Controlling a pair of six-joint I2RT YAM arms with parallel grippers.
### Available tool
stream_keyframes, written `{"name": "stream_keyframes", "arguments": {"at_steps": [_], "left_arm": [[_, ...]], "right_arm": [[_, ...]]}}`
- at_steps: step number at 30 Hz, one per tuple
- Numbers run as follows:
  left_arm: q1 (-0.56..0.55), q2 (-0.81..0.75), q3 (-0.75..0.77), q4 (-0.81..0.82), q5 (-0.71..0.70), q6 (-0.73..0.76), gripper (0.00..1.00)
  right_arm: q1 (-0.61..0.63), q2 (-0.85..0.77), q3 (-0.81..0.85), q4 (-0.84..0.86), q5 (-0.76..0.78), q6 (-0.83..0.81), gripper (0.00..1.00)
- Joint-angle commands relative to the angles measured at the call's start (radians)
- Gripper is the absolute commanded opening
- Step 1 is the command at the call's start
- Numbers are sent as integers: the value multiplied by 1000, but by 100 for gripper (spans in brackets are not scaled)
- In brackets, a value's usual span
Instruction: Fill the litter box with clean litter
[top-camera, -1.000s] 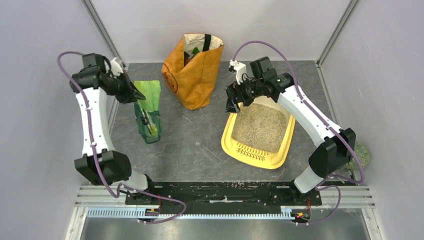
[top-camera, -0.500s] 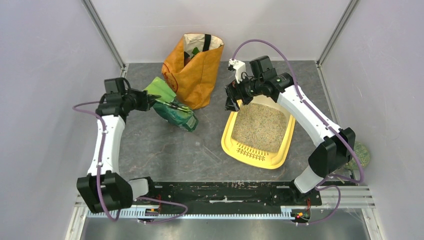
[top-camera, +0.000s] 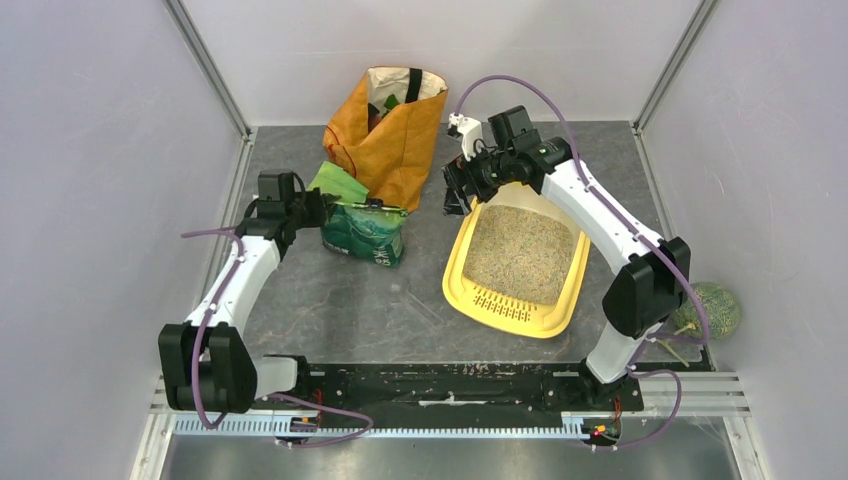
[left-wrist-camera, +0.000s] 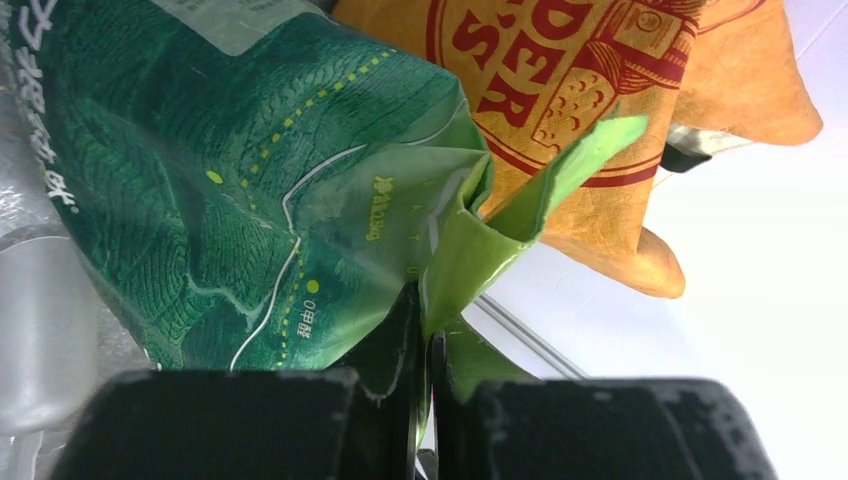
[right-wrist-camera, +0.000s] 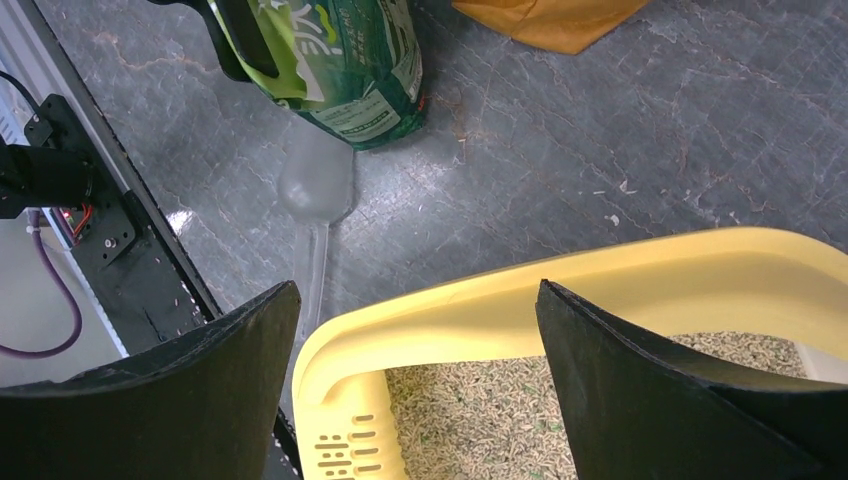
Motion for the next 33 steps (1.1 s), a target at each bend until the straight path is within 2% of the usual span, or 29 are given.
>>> {"name": "stream_keyframes", "arguments": {"at_steps": [1,2,3,5,7,8,10,12,16,17,19,22,26,30,33], "left_arm": [[3,-12,13,191,12,-68,13],[9,-19,13,183,25,-37,15],[18,-26,12,177,45,-3,22],[37,-48,-2,176,72,25,49],[103,-73,-1,163,90,72,78],[133,-84,1,160,103,103,84],[188,-102,12,162,147,188,87],[250,-105,41,188,250,316,88],[329,-33,219,269,640,737,89],[328,-6,273,233,730,864,89],[328,39,395,107,795,1094,89],[328,80,533,-107,755,1356,90],[327,62,564,-192,757,1493,90],[327,36,542,-221,741,1511,91],[327,11,509,-206,740,1500,91]], "right_arm": [[-2,25,68,21,-22,-9,96],[-1,30,73,21,-26,-9,96],[-1,34,78,21,-28,-9,96],[-1,44,86,23,-33,-7,96],[-1,54,99,22,-42,-3,96],[0,59,107,24,-47,-1,97],[0,68,121,24,-60,0,97],[3,79,138,26,-75,-3,97],[12,113,193,42,-115,-30,97],[16,129,216,50,-119,-31,97],[34,169,275,53,-112,-22,96],[87,236,377,47,-41,-5,93],[169,292,465,13,74,-58,87],[234,344,544,-43,170,-113,86],[253,362,563,-59,178,-127,86]]}}
